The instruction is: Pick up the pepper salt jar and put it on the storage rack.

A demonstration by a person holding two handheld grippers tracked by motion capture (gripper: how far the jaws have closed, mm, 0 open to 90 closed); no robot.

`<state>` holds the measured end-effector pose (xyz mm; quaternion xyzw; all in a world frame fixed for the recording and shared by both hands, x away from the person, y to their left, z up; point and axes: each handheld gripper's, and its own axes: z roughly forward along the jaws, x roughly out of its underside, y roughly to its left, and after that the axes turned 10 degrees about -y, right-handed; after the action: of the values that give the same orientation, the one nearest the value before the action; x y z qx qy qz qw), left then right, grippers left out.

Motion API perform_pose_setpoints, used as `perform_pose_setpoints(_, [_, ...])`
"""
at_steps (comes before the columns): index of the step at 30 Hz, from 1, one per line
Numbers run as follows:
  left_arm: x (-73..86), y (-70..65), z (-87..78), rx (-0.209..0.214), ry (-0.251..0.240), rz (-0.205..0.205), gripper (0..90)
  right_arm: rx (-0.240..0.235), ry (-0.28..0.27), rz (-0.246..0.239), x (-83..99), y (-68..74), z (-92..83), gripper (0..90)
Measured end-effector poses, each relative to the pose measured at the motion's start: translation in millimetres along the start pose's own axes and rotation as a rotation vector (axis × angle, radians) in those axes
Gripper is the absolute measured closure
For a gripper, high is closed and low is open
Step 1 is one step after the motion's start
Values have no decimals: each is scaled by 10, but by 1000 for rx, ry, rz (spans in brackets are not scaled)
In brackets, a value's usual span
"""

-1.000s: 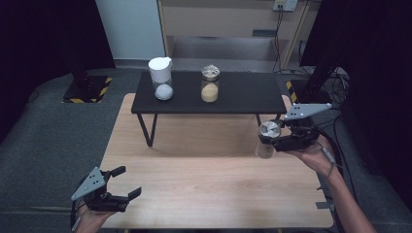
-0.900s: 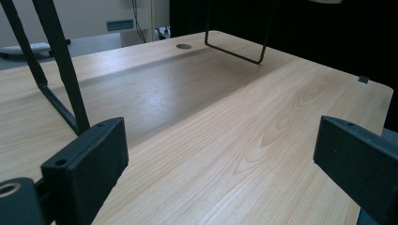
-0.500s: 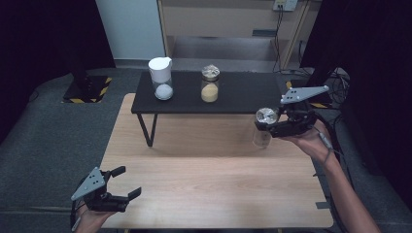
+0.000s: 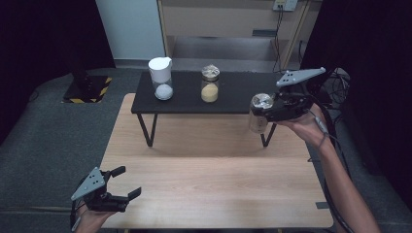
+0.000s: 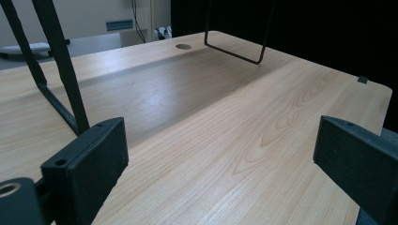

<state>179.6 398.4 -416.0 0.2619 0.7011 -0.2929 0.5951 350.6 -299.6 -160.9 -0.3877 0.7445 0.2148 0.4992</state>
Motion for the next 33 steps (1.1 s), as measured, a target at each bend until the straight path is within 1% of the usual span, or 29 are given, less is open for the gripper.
perform_pose_setpoints(5, [2,3,-1,1,-1,-1,26,16,-6,5,-104,-40,65,341])
perform_pose_setpoints(12, [4,6,-1,1,-2,-3,26,34,-13,18,-186,-82,133,341])
perform_pose_setpoints(16, [5,8,-1,2,-2,-4,27,56,-13,38,-226,-108,184,341])
perform_pose_setpoints(26, [10,14,-1,3,-4,-9,27,111,-19,63,-272,-172,318,341])
perform_pose_setpoints(33, [12,17,-2,3,-5,-9,26,166,-18,88,-292,-207,414,341])
